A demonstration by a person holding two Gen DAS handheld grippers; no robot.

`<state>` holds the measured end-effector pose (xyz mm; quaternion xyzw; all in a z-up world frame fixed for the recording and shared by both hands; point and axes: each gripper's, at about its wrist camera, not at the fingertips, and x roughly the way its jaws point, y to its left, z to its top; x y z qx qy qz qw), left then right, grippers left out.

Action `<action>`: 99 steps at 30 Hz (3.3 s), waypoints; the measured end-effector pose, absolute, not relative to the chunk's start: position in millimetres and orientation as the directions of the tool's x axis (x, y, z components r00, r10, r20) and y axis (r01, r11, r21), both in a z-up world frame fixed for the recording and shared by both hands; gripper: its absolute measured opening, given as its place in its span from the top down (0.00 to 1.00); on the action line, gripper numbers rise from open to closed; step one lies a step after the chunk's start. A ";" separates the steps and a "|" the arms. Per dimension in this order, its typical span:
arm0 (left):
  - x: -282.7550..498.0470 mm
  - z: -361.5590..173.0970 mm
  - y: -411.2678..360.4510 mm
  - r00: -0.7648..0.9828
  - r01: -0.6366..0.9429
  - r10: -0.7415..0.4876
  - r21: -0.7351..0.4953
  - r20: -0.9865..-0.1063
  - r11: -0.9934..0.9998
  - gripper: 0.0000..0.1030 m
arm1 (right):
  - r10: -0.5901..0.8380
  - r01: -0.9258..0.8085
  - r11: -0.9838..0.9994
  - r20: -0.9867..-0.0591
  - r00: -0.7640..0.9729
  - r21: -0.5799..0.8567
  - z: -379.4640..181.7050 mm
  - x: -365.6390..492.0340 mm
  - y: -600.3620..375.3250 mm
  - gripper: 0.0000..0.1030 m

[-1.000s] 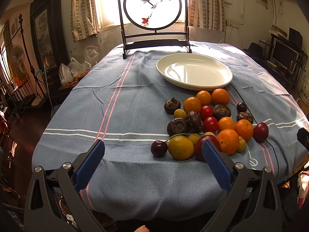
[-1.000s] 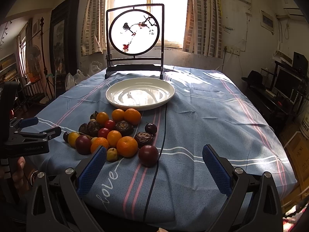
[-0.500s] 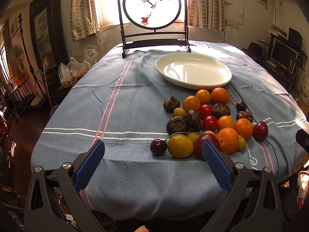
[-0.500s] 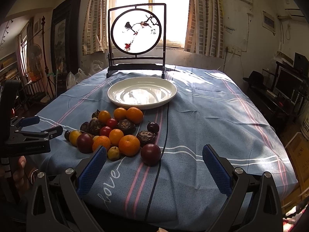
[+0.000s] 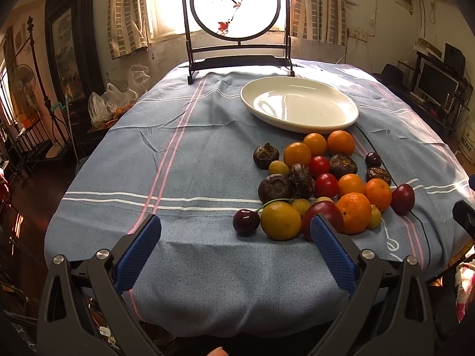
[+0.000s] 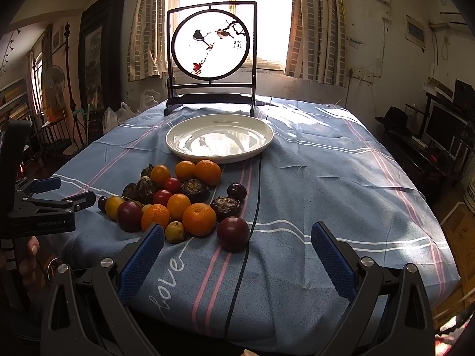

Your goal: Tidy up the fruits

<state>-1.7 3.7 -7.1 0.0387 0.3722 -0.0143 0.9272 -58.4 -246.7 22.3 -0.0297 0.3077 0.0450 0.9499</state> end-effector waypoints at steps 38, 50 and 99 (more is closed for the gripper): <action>41.5 -48.6 42.2 0.612 0.419 -0.236 0.056 -0.755 0.906 0.30 | 0.151 -0.208 0.978 -0.732 0.665 0.012 -42.5 15.8 -239.8 0.63; 51.3 -61.0 27.1 0.555 0.526 -0.334 0.010 -0.762 0.851 0.73 | 0.138 -0.194 0.981 -0.737 0.661 0.010 -42.9 15.9 -238.3 0.63; 73.0 9.9 -7.3 0.598 0.519 -0.450 -0.107 -0.663 0.848 0.76 | 0.297 -0.313 0.941 -0.759 0.580 0.129 -43.8 39.3 -267.7 0.58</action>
